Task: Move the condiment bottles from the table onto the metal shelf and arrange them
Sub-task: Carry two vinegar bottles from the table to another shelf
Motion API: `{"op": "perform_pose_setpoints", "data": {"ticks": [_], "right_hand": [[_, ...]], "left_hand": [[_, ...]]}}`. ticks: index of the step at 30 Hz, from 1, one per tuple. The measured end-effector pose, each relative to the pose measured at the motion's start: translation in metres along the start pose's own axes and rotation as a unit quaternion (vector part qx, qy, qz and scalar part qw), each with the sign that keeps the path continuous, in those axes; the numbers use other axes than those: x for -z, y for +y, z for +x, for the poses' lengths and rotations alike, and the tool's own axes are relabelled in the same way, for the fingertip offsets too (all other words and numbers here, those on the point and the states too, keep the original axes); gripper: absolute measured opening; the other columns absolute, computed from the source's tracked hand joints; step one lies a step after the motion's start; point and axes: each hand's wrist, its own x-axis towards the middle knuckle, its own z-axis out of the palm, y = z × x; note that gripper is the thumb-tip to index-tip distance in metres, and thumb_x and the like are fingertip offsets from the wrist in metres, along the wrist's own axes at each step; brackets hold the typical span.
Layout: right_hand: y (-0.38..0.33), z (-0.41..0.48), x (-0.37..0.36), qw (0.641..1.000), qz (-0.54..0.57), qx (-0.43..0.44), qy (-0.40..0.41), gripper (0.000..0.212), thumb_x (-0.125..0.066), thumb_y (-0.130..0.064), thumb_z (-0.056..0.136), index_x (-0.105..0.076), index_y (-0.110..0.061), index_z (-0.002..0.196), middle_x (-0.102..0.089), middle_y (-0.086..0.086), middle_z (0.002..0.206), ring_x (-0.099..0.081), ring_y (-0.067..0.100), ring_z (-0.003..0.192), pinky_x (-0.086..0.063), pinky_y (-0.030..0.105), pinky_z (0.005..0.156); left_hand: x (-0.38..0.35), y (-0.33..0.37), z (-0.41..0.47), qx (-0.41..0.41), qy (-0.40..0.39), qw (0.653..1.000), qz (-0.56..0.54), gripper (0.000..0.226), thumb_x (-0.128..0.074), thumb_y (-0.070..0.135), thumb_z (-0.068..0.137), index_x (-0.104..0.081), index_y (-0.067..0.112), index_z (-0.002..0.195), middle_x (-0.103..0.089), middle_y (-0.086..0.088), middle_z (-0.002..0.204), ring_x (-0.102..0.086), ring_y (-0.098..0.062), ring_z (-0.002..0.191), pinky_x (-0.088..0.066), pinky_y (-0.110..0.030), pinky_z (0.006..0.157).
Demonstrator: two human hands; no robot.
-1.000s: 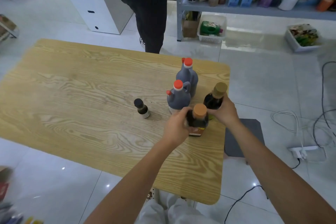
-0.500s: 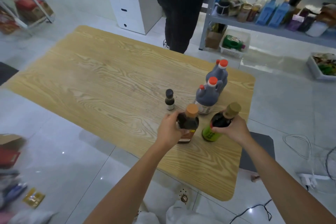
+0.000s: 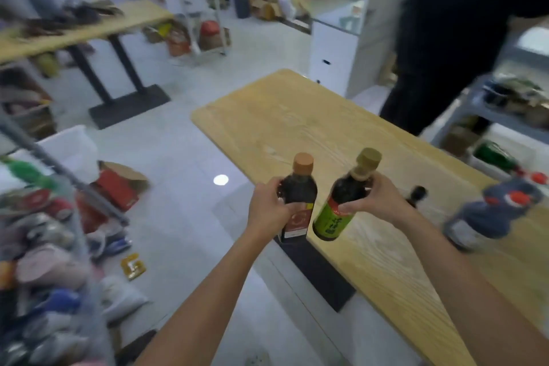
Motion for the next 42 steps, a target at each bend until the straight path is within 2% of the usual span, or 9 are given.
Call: {"op": "perform_pose_setpoints", "data": {"ticks": [9, 13, 18, 21, 23, 27, 30, 35, 42], "right_hand": [[-0.216, 0.065, -0.131, 0.962, 0.025, 0.197, -0.189, 0.043, -0.082, -0.006, 0.065, -0.061, -0.024, 0.098, -0.071, -0.004, 0.092, -0.067, 0.006, 0.081, -0.050, 0.020, 0.068], [-0.296, 0.076, -0.189, 0.924, 0.041, 0.269, -0.269, 0.035, -0.081, -0.011, 0.068, -0.063, -0.024, 0.095, -0.071, -0.007, 0.087, -0.069, 0.004, 0.076, -0.050, 0.017, 0.066], [-0.378, 0.087, -0.247, 0.865, 0.090, 0.345, -0.353, 0.041, -0.074, -0.025, 0.059, -0.063, -0.024, 0.098, -0.071, -0.006, 0.089, -0.069, 0.007, 0.079, -0.051, 0.017, 0.066], [-0.422, 0.095, -0.273, 0.818, 0.114, 0.389, -0.409, 0.040, -0.074, -0.021, 0.060, -0.062, -0.025, 0.098, -0.072, -0.009, 0.084, -0.070, 0.007, 0.077, -0.052, 0.017, 0.063], [-0.451, 0.103, -0.288, 0.782, 0.124, 0.430, -0.434, 0.048, -0.079, -0.017, 0.060, -0.063, -0.021, 0.105, -0.072, -0.009, 0.089, -0.069, 0.007, 0.082, -0.052, 0.016, 0.065], [-0.515, 0.115, -0.313, 0.717, 0.136, 0.513, -0.453, 0.054, -0.085, -0.023, 0.059, -0.061, -0.029, 0.108, -0.071, -0.015, 0.097, -0.067, 0.000, 0.091, -0.050, 0.013, 0.072], [-0.560, 0.127, -0.336, 0.675, 0.160, 0.552, -0.462, 0.052, -0.084, -0.026, 0.063, -0.062, -0.026, 0.110, -0.071, -0.009, 0.102, -0.067, 0.006, 0.094, -0.052, 0.022, 0.079], [-0.622, 0.126, -0.377, 0.631, 0.218, 0.562, -0.488, 0.043, -0.080, -0.019, 0.071, -0.062, -0.013, 0.109, -0.070, -0.003, 0.098, -0.068, 0.003, 0.085, -0.050, 0.013, 0.067], [-0.680, 0.104, -0.451, 0.588, 0.228, 0.565, -0.533, 0.040, -0.082, -0.023, 0.069, -0.063, -0.017, 0.104, -0.071, -0.007, 0.093, -0.068, 0.002, 0.080, -0.052, 0.015, 0.066]], "left_hand": [[0.224, -0.025, -0.015, 0.020, 0.270, 0.963, 0.007, 0.041, -0.082, 0.034, 0.067, -0.064, 0.022, 0.102, -0.059, -0.002, 0.095, -0.056, -0.013, 0.082, -0.041, -0.015, 0.065], [0.300, -0.032, -0.034, 0.024, 0.372, 0.928, 0.012, 0.036, -0.081, 0.042, 0.063, -0.064, 0.026, 0.090, -0.067, -0.002, 0.089, -0.064, -0.018, 0.082, -0.053, -0.031, 0.072], [0.363, -0.016, -0.055, 0.013, 0.482, 0.876, 0.028, 0.028, -0.083, 0.036, 0.066, -0.064, 0.026, 0.084, -0.067, 0.011, 0.077, -0.063, -0.004, 0.069, -0.046, -0.016, 0.060], [0.392, -0.005, -0.055, 0.010, 0.532, 0.845, 0.051, 0.030, -0.082, 0.036, 0.067, -0.066, 0.020, 0.087, -0.070, 0.006, 0.082, -0.068, -0.011, 0.075, -0.055, -0.026, 0.068], [0.412, 0.004, -0.049, -0.001, 0.568, 0.821, 0.062, 0.036, -0.081, 0.039, 0.067, -0.068, 0.016, 0.092, -0.072, 0.005, 0.084, -0.069, -0.012, 0.075, -0.057, -0.032, 0.070], [0.455, 0.028, -0.031, -0.004, 0.650, 0.753, 0.102, 0.028, -0.080, 0.034, 0.071, -0.067, 0.019, 0.091, -0.067, 0.015, 0.078, -0.062, 0.003, 0.066, -0.049, -0.015, 0.063], [0.487, 0.042, -0.019, -0.010, 0.702, 0.695, 0.152, 0.029, -0.080, 0.035, 0.072, -0.068, 0.017, 0.092, -0.067, 0.010, 0.078, -0.060, -0.005, 0.068, -0.049, -0.021, 0.064], [0.528, 0.050, -0.009, 0.020, 0.755, 0.621, 0.209, 0.033, -0.077, 0.036, 0.074, -0.070, 0.015, 0.098, -0.067, 0.010, 0.082, -0.059, 0.000, 0.070, -0.047, -0.014, 0.066], [0.579, 0.039, -0.018, 0.070, 0.809, 0.537, 0.229, 0.032, -0.074, 0.039, 0.077, -0.069, 0.014, 0.096, -0.070, 0.005, 0.088, -0.064, -0.008, 0.077, -0.054, -0.027, 0.073]]}}
